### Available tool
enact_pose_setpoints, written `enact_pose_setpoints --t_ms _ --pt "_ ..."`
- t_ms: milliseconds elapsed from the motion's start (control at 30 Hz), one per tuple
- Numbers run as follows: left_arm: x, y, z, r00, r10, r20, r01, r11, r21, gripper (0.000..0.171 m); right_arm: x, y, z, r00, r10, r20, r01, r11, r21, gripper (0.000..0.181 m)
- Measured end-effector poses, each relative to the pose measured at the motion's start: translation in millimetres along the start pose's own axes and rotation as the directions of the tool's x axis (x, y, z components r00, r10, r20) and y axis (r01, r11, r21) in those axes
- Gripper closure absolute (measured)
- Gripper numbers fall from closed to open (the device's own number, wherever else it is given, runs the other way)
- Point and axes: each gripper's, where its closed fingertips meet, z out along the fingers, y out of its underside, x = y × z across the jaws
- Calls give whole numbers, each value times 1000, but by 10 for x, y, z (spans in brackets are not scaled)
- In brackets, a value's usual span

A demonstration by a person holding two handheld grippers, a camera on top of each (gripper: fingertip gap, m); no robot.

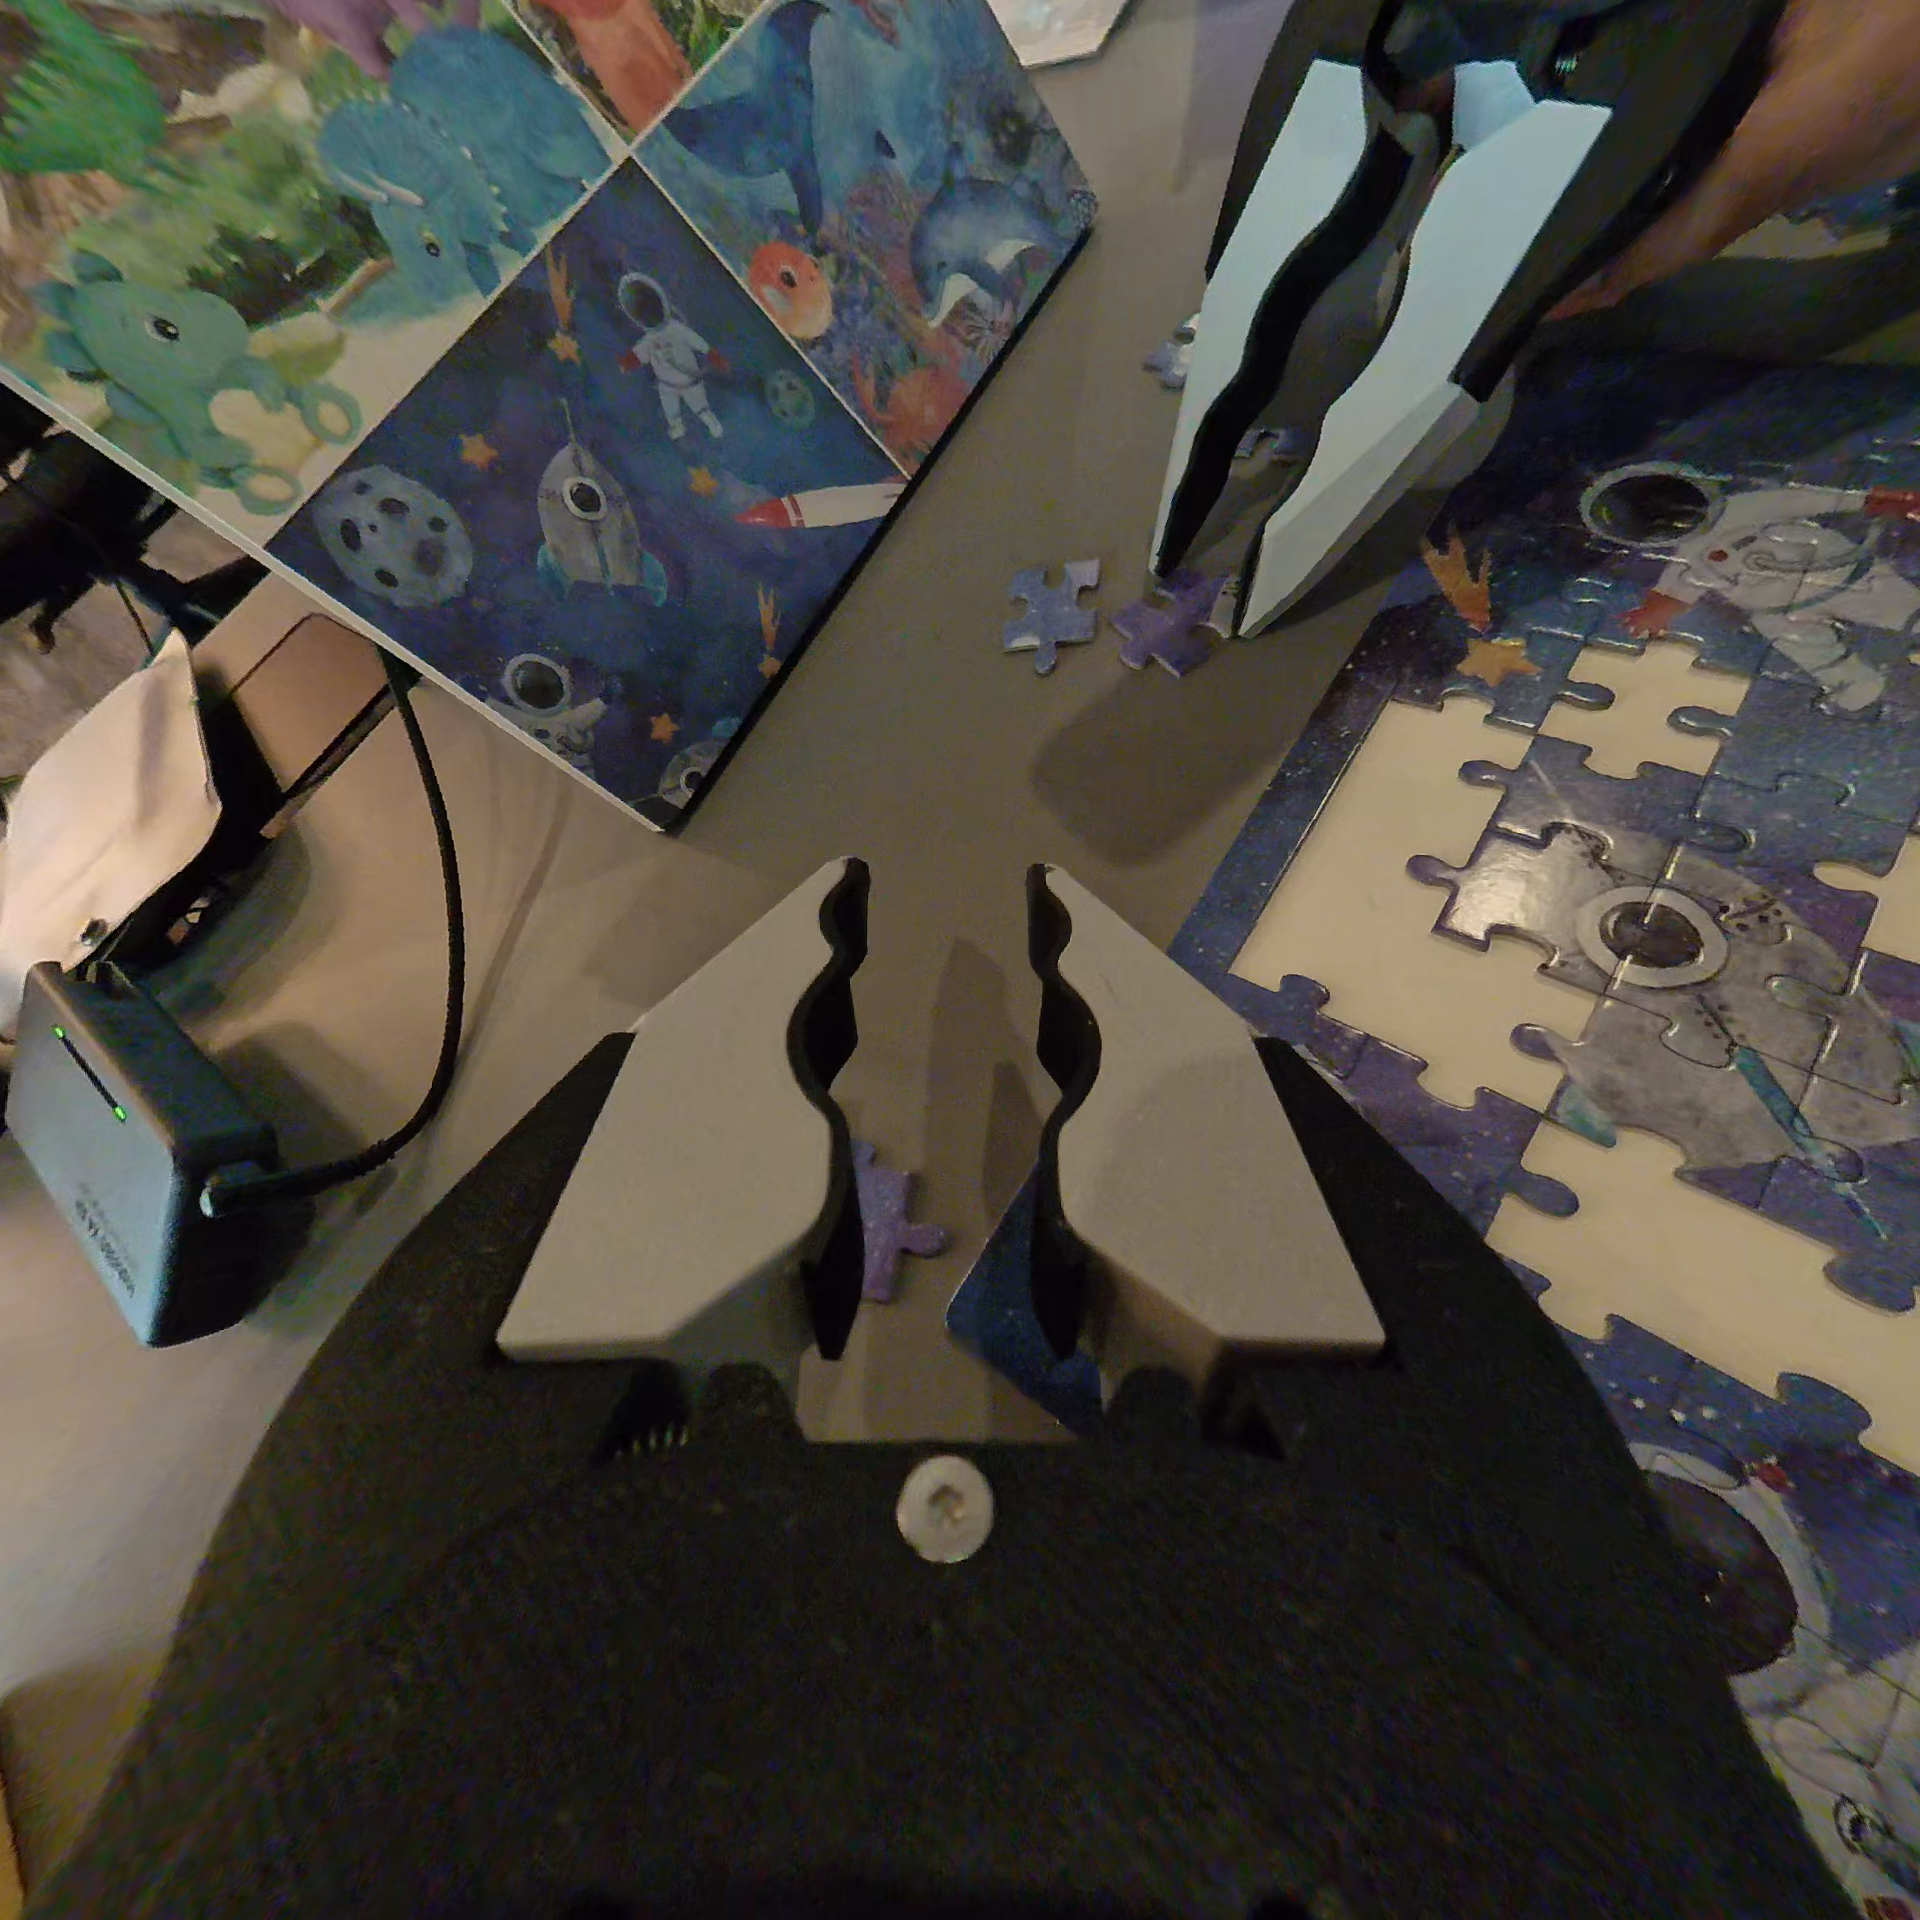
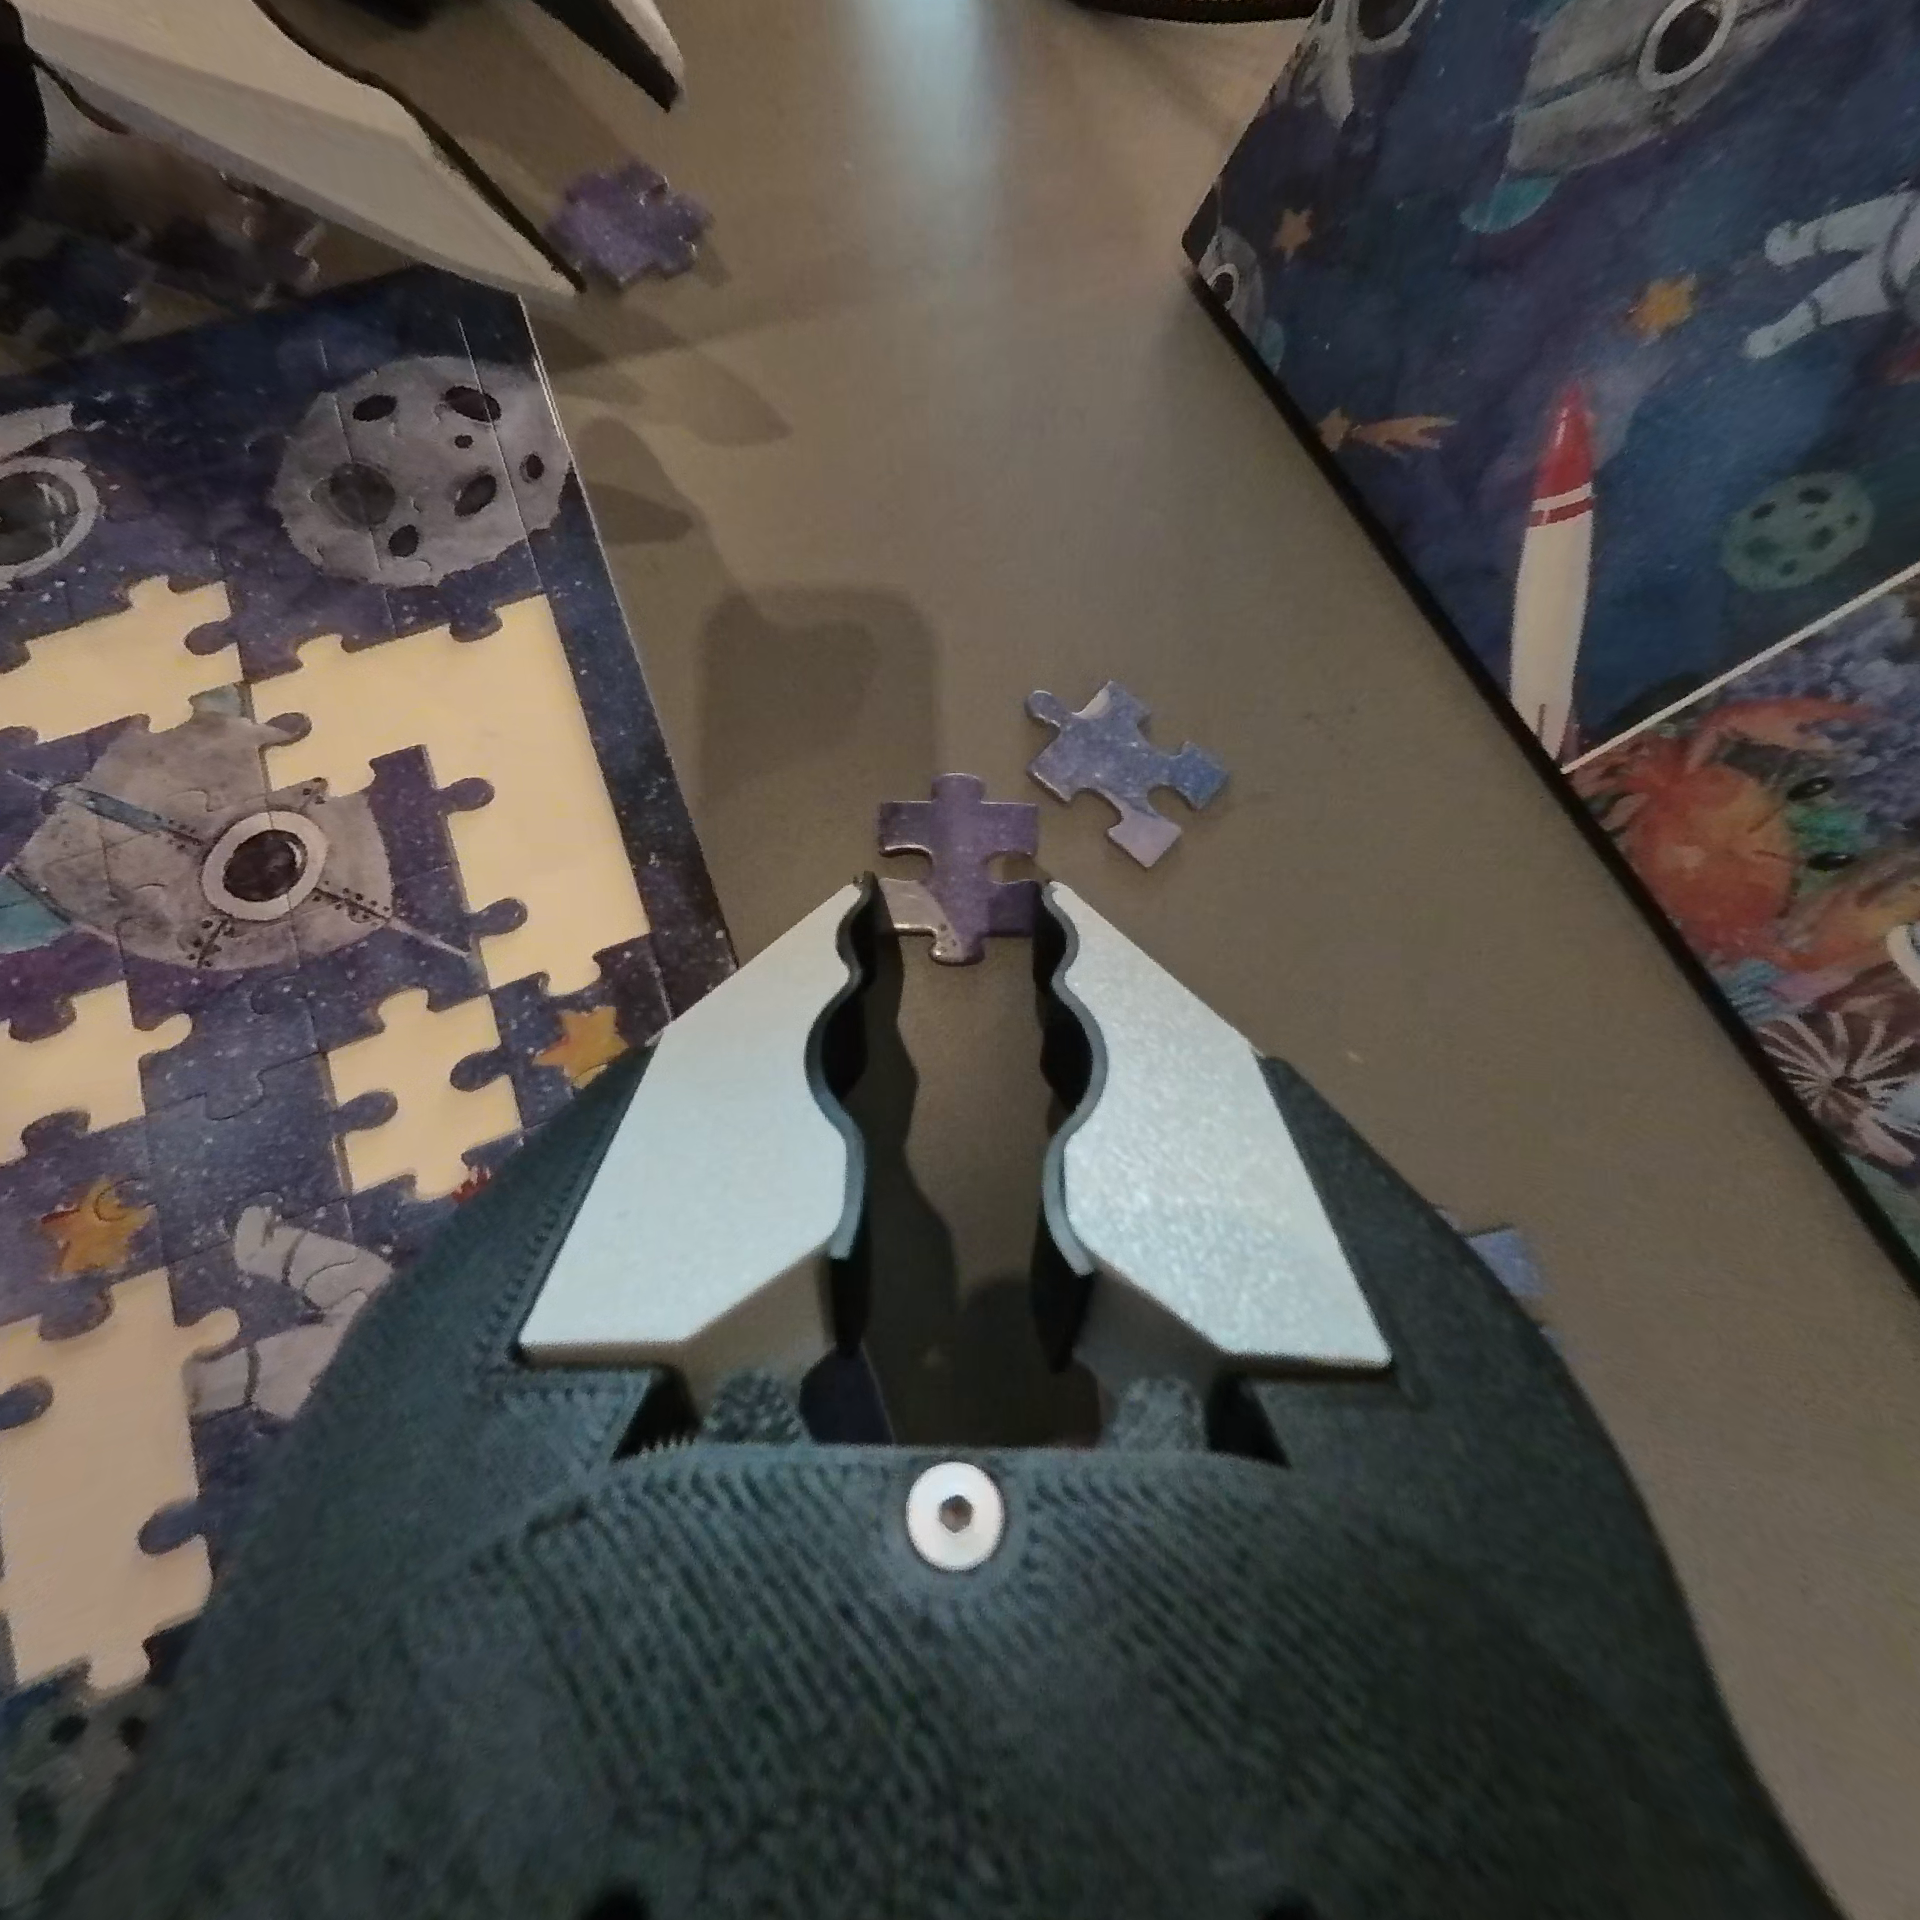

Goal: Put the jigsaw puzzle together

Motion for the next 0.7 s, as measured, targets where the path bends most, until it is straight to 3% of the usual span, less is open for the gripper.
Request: enact_pose_setpoints --t_ms 133,167,200,400,467,567,700 --pt "0 0 -4 1000 3 2 -3 1000 0 143 -40 -30 -2 1000 -5 12 5 1000 10 154" --pt "0 0 -3 1000 3 2 -3 1000 -1 143 -65 -44 -12 1000 -11 23 10 1000 16 179" --pt "0 2 -4 1000 4 2 -4 1000 -1 143 -83 -75 -29 999 -17 29 16 999 35 180" --pt "2 14 0 1000 3 0 -3 1000 -5 142 -94 -143 -59 999 -38 -13 39 998 54 159" --pt "4 19 6 1000 3 -1 -3 1000 -7 142 8 -178 -57 996 -41 -74 47 996 82 142" --pt "4 27 10 1000 0 -4 0 1000 -10 142 158 -119 -17 993 -10 -119 14 999 35 134" --pt "17 21 10 1000 4 -6 -5 1000 -10 142 52 -62 62 995 98 -18 -98 995 1 135"
